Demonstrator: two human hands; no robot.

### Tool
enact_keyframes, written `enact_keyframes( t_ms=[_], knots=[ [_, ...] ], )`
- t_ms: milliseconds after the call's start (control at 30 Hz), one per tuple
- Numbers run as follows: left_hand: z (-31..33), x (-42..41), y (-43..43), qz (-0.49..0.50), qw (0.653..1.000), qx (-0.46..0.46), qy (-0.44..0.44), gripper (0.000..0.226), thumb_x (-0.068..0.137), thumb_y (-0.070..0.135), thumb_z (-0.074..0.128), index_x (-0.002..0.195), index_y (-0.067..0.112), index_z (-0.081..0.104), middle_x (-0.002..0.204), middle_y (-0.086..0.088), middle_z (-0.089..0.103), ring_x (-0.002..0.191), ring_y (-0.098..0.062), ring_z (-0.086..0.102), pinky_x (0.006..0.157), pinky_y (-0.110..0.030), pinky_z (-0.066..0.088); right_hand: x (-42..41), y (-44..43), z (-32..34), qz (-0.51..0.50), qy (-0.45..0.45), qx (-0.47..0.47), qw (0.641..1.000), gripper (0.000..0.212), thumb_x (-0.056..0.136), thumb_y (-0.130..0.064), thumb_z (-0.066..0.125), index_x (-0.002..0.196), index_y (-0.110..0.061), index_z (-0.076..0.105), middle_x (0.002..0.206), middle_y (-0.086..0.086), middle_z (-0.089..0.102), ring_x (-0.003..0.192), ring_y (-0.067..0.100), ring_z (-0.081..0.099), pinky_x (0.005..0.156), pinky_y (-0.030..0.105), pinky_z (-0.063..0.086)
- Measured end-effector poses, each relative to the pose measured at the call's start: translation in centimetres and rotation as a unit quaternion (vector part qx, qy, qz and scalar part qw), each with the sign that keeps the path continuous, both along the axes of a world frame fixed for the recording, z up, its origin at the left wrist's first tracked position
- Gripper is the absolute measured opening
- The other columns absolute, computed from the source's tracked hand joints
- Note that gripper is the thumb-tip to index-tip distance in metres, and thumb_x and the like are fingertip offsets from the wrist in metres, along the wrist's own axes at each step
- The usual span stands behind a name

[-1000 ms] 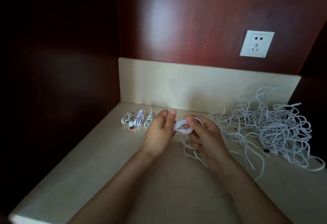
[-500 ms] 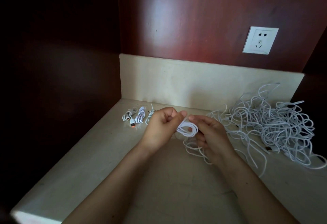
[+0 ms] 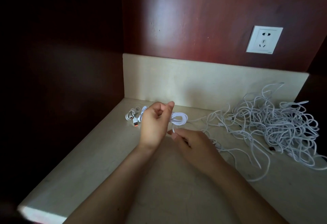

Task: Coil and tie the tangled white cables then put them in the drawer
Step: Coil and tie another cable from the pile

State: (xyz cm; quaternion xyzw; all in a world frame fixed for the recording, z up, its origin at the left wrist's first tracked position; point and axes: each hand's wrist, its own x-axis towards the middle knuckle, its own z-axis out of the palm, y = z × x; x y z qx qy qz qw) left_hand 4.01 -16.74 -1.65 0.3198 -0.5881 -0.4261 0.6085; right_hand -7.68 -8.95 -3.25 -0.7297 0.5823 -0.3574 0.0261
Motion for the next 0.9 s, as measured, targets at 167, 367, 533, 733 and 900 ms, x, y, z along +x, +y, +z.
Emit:
enact_keyframes(
  t_ms=[167, 367, 533, 733, 900],
  knots=[
    [-1.0, 0.5, -0.7, 0.075, 0.982, -0.068, -0.16, 0.038, 0.092, 0.038, 0.064, 0.059, 0.026, 0.05, 0.055, 0.015, 0.058, 0.056, -0.003, 0.054, 0.061, -0.029, 0.044, 0.0, 0.4, 0.8, 0.03, -0.01, -0.05, 0.998, 0.034, 0.09, -0.04, 0.048, 0.064, -0.018, 0.043, 0.054, 0.0, 0.042, 0.051, 0.008, 0.039, 0.056, 0.04, 0.04],
    [-1.6, 0.0, -0.8, -0.043, 0.976, -0.065, -0.204, 0.045, 0.078, 0.06, 0.056, 0.058, 0.02, 0.052, 0.055, 0.004, 0.057, 0.054, -0.009, 0.048, 0.057, -0.03, 0.04, -1.1, 0.8, 2.9, 0.01, -0.25, -0.085, 0.964, 0.021, 0.09, -0.025, 0.057, 0.072, -0.024, 0.069, 0.07, -0.012, 0.066, 0.064, 0.002, 0.058, 0.061, 0.023, 0.042],
    [-0.5, -0.6, 0.7, -0.149, 0.971, -0.089, -0.167, 0.048, 0.088, 0.051, 0.055, 0.057, 0.017, 0.041, 0.056, 0.0, 0.033, 0.056, -0.012, 0.03, 0.054, -0.031, 0.025, -2.3, 0.2, 2.6, -0.014, -0.275, -0.097, 0.956, 0.022, 0.097, -0.016, 0.054, 0.08, -0.015, 0.068, 0.071, -0.02, 0.065, 0.069, -0.003, 0.058, 0.065, 0.014, 0.041],
    [0.3, -0.7, 1.9, -0.208, 0.973, -0.06, -0.084, 0.042, 0.1, 0.024, 0.048, 0.06, 0.011, 0.045, 0.051, 0.005, 0.039, 0.047, -0.003, 0.034, 0.047, -0.017, 0.03, -1.9, -0.6, 2.1, 0.023, -0.33, -0.071, 0.941, 0.025, 0.091, -0.025, 0.054, 0.082, -0.006, 0.068, 0.073, -0.003, 0.067, 0.068, 0.007, 0.06, 0.065, 0.021, 0.046],
    [1.1, -0.7, 2.2, -0.166, 0.986, -0.003, -0.013, 0.042, 0.102, 0.02, 0.042, 0.061, 0.013, 0.042, 0.044, 0.01, 0.038, 0.038, -0.001, 0.03, 0.041, -0.015, 0.026, -2.1, -1.1, 1.0, 0.019, -0.31, -0.041, 0.949, 0.011, 0.085, -0.008, 0.063, 0.081, -0.018, 0.067, 0.076, -0.008, 0.07, 0.069, 0.01, 0.063, 0.065, 0.027, 0.048]
  ],
)
